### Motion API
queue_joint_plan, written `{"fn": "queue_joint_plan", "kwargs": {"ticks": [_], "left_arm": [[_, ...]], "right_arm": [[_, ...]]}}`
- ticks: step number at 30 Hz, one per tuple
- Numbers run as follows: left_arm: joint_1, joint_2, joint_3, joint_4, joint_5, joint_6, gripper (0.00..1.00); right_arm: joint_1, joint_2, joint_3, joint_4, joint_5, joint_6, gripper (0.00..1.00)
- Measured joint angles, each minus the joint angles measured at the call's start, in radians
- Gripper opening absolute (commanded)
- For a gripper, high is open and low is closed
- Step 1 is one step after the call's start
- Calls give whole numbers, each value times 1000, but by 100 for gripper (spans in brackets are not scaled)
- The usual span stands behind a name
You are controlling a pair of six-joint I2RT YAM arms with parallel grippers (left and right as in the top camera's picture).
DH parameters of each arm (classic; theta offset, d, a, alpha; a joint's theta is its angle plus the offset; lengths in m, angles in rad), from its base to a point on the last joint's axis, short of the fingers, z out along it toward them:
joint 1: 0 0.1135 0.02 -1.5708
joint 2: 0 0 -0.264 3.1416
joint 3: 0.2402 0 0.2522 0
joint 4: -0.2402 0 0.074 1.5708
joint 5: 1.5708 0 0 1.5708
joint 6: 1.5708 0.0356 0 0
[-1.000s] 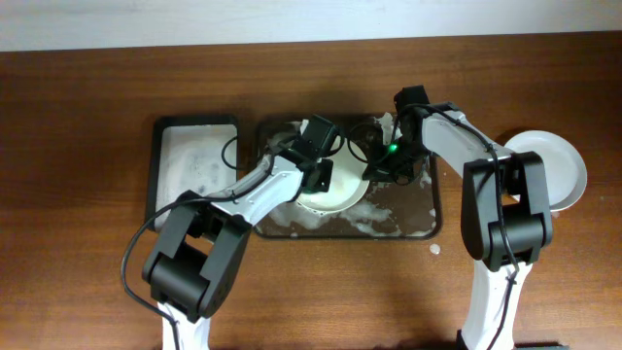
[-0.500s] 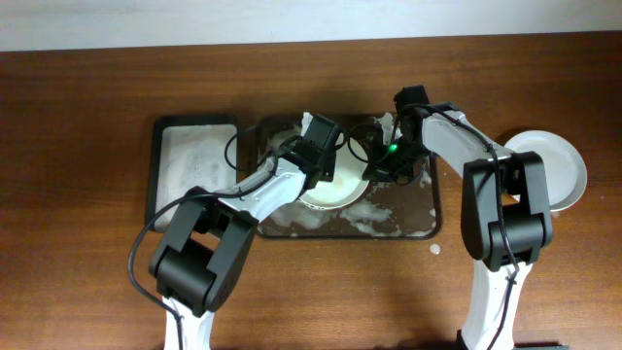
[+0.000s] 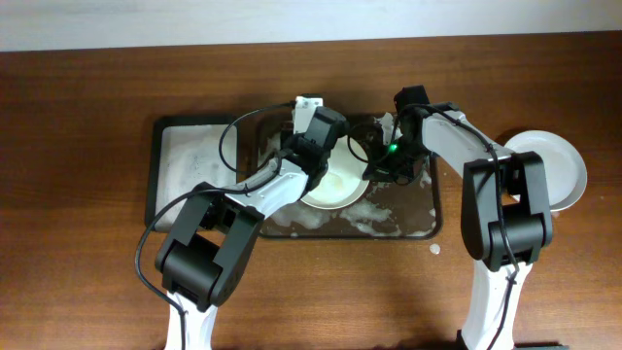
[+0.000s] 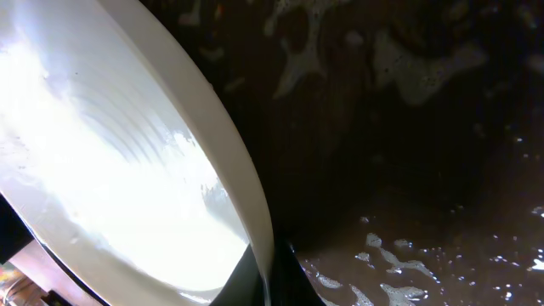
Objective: Clean dirty plates on tray and stack at the side
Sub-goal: 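Scrub the plate's upper area with the sponge, right gripper holding rim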
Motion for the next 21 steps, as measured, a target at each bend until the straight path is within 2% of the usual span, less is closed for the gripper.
{"fn": "queue_joint_plan", "kwargs": {"ticks": [2,6,11,15,21], "left_arm": [[2,0,0,17,10,0,1],[5,0,-1,54,125,48,1],[6,0,-2,-4,211,104,0],[8,5,-6,-11,295,195,0],[19,39,-6,16,331,243,0]], "right_arm": [[0,0,0,0,0,0,4],[0,0,0,0,0,-1,4],[0,0,0,0,0,-1,4],[0,0,0,0,0,0,4],[0,0,0,0,0,0,4]]}}
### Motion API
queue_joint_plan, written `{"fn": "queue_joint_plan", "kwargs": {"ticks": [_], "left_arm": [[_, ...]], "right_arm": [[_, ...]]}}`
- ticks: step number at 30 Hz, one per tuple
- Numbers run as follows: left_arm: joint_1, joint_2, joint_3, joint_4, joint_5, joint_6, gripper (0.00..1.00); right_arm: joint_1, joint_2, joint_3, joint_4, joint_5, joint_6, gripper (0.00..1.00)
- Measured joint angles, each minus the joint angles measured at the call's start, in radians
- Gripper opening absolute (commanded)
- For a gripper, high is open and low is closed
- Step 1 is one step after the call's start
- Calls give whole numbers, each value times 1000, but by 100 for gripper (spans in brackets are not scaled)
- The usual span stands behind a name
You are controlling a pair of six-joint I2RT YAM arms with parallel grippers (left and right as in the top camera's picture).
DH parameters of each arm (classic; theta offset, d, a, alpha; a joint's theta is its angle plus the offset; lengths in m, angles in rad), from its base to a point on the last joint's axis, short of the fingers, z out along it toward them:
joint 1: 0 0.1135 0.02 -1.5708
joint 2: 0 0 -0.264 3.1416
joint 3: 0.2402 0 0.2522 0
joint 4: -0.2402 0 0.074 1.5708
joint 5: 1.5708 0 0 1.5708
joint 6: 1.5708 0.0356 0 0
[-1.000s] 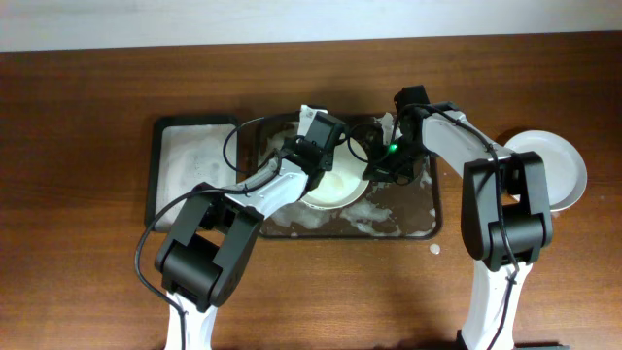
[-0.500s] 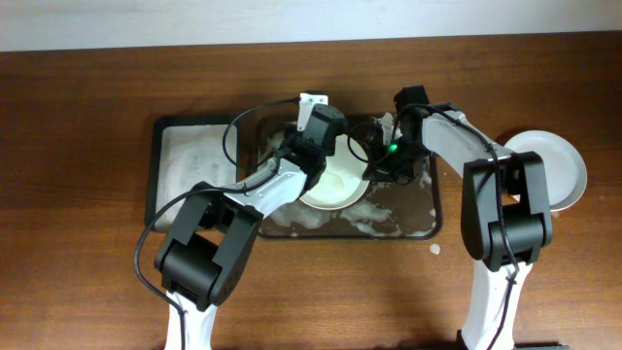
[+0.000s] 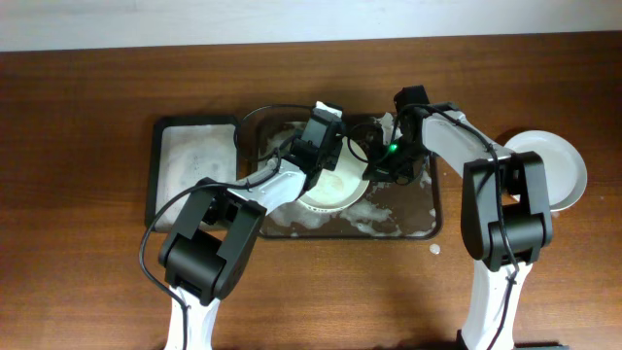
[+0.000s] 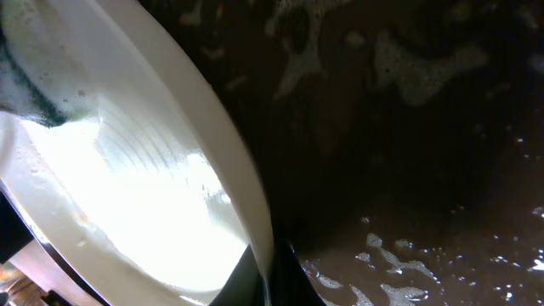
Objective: Clean dirty plates on tray and stack at the side
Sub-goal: 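Scrub the plate's upper area with the sponge, right gripper holding rim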
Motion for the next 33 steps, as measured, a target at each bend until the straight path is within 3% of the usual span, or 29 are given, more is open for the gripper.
{"fn": "queue_joint_plan", "kwargs": {"ticks": [6,23,33], "left_arm": [[8,0,3,-28,-5,-5,0],[11,-49,2,-164,-221,-16,0],[67,-182,-5,-209,-306,-18,0]], "right_arm": [[0,0,0,0,0,0,4],[6,0,0,17,-4,1,4],[6,0,0,8,-3,0,4]]}}
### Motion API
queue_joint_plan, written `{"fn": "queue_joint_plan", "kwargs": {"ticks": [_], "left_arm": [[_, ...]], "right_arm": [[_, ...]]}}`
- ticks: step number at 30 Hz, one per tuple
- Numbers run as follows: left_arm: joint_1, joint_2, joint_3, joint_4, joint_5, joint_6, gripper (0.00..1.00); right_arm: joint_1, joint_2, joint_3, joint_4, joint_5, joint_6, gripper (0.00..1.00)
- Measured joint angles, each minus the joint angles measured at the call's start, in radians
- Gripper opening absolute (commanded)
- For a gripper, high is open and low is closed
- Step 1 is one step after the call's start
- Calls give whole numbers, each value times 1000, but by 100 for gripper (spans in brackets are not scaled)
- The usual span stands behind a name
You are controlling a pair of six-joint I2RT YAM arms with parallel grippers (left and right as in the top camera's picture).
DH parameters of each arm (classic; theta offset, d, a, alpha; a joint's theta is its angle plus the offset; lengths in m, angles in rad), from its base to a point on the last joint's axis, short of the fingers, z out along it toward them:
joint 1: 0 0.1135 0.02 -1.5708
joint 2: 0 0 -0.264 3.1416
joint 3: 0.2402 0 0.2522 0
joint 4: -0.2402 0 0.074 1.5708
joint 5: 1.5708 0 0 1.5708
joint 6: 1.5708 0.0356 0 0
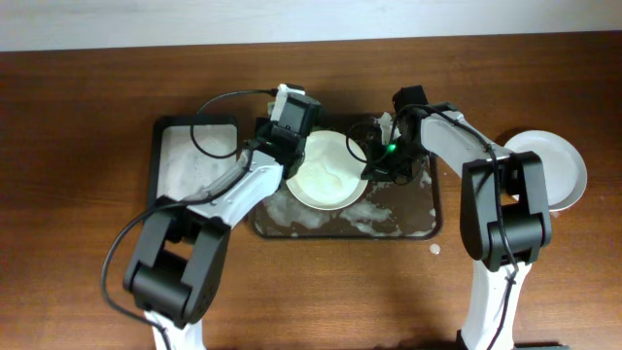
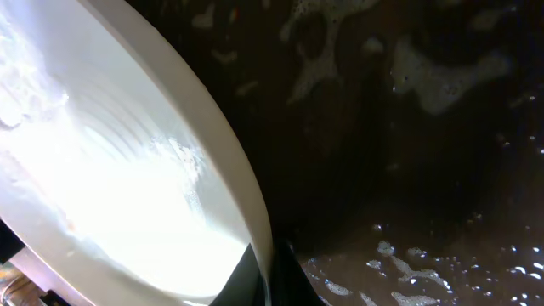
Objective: Clean dirty plates on tray and stack at the side
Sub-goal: 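Scrub the plate's upper area with the sponge, right gripper holding rim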
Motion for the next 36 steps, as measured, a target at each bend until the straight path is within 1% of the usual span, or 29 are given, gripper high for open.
{"fn": "queue_joint_plan", "kwargs": {"ticks": [1,6,12,14,17,21,25,30,36], "left_arm": [[0,-12,0,-11,21,0,0],[-4,-25,-3,-85,244,-16,0],[-24,-25,-3,-79,433,-29,0],[-29,-25,-3,-78,475,-28,0],[-31,-25,-3,-80,507,-39,0],[-31,10,-3,-90,539,-124,0],[-32,57,-6,-86,584,-172,0],[-32,63,-9,-86,631,-195,1],[-30,69,-9,-95,619,-218,0]], "right_arm": [[0,0,0,0,0,0,4],[0,0,0,0,0,0,4],[0,0,0,0,0,0,4],[0,0,0,0,0,-1,4],[0,0,0,0,0,0,4],[0,0,0,0,0,-1,4],[0,0,0,0,0,-1,4],[0,0,0,0,0,-3,4],[0,0,0,0,0,-3,4]]}}
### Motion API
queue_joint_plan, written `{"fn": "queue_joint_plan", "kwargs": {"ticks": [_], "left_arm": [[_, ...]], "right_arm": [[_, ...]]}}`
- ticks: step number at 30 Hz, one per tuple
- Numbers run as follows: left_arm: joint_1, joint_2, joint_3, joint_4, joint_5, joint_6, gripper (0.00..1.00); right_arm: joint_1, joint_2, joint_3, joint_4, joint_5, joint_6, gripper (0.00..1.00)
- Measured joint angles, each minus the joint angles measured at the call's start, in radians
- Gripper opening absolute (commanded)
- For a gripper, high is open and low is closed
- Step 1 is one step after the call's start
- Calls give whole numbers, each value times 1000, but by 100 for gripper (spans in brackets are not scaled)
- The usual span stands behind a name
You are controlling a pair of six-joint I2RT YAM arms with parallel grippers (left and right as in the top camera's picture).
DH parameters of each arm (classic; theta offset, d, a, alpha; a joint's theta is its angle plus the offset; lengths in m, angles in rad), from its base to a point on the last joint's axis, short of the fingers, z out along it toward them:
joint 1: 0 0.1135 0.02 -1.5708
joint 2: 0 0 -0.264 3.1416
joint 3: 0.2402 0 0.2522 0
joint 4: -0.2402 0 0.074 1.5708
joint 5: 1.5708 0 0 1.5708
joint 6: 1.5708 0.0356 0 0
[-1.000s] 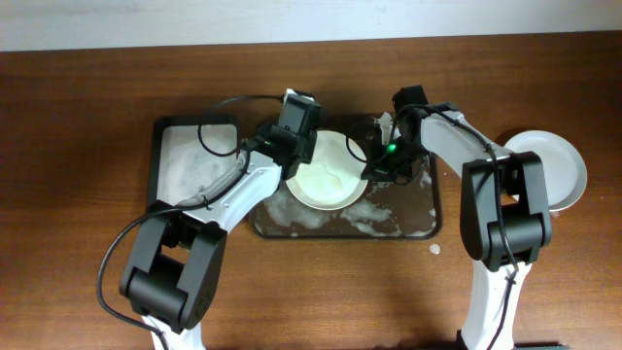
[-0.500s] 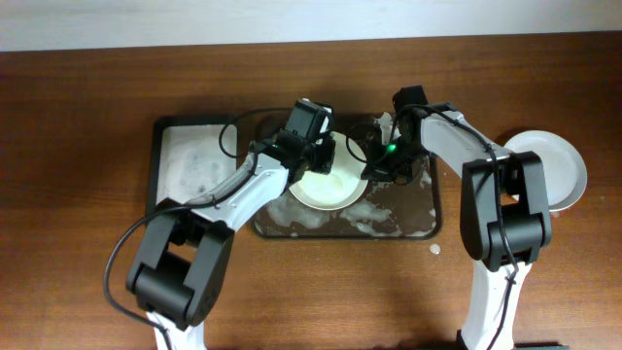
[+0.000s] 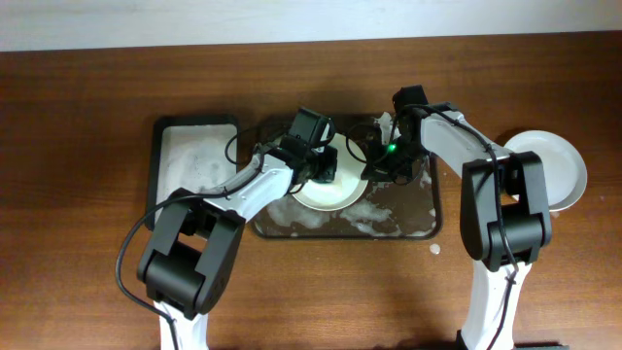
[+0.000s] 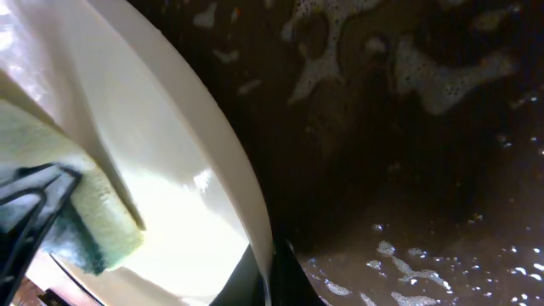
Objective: Clean dirty plates on tray and stack at the side
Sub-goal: 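Scrub the plate's upper area with the sponge, right gripper holding rim, then lift the white plate with the right gripper and tilt it up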
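A white plate [image 3: 335, 190] sits tilted in the brown tray [image 3: 413, 222] of soapy water. My right gripper [image 3: 373, 167] is shut on its right rim; in the right wrist view the two dark fingertips [image 4: 270, 276] pinch the plate's edge [image 4: 246, 195]. My left gripper [image 3: 319, 167] is over the plate's upper left part, shut on a yellow-green sponge [image 4: 81, 212] that presses on the plate's face. One dark finger [image 4: 25, 200] shows beside the sponge.
A clean white plate [image 3: 562, 167] lies on the table to the right of the tray. A second tray [image 3: 190, 160] with white foam adjoins on the left. A speck of foam [image 3: 435, 249] lies on the table by the tray's front right corner.
My left gripper has moved from beyond the plate's upper left rim to over the plate. The sponge now shows on the plate's face in the right wrist view. The right gripper holds as before.
My right gripper stayed shut on the plate's rim throughout. The left gripper was over the plate's left part, then further right with the sponge on the plate's face, then off past the upper left rim leaving suds, and now it is back on the plate.
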Motion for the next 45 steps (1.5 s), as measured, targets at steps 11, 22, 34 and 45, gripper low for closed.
{"fn": "queue_joint_plan", "kwargs": {"ticks": [11,22,34,45], "left_arm": [[32,10,0,-28,-237,61,0],[21,18,18,-51,-351,130,0],[41,-6,179,-288,-394,134,1],[120,-85,185,-443,-163,129,0]], "right_arm": [[0,0,0,0,-1,0,4],[0,0,0,0,-1,1,4],[0,0,0,-1,0,0,4],[0,0,0,-18,0,0,4]]}}
